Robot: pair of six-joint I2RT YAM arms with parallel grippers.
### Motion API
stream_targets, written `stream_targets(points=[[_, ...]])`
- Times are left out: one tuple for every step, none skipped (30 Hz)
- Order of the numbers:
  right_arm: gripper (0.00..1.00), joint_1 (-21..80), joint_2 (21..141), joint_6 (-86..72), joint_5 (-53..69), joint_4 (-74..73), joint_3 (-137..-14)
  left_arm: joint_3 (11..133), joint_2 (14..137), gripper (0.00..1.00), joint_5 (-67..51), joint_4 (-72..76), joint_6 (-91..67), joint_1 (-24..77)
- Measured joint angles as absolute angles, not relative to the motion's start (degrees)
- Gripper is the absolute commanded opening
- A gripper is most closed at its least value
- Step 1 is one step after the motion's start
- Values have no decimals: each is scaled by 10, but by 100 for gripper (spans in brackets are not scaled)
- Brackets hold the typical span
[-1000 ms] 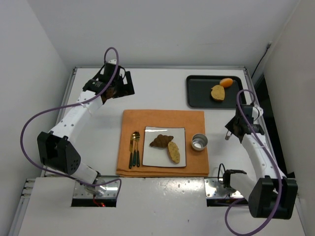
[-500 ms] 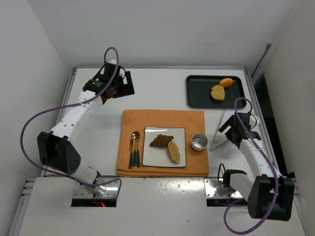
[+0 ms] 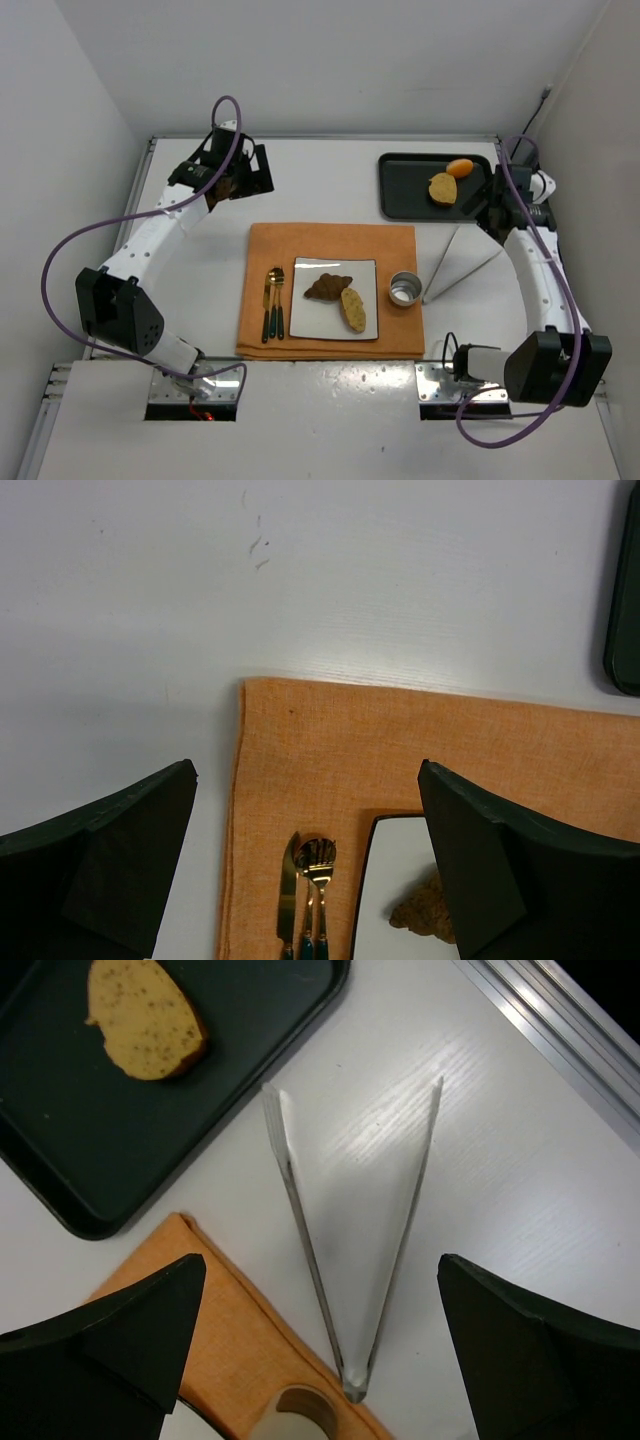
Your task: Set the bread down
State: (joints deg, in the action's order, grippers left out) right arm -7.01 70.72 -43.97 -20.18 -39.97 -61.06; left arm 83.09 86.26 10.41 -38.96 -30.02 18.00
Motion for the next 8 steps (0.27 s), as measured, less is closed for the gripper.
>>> stream_targets(points=[[100,-70,708,-440,-205,-404,-614,831,863,99,103,-390,-300,180],[100,-70,707,-440,-207,-411,-613,831,863,99,103,-390,-300,180],[100,-70,707,-440,-208,-417,-610,831,863,99,103,-389,-300,180],[100,-70,707,-440,-208,-420,-605,831,863,99,103,-389,-300,180],[100,-70,706,-440,-208,-423,-598,831,863,99,103,-390,-300,180],[98,-70,705,-440,-208,-425,-591,831,863,99,103,-389,-300,180],[95,-70,705,-440,-208,-429,-583,831,863,99,103,-389,-300,180],[95,-70,704,-439,-206,-429,-577,831,863,99,103,-389,-300,180]])
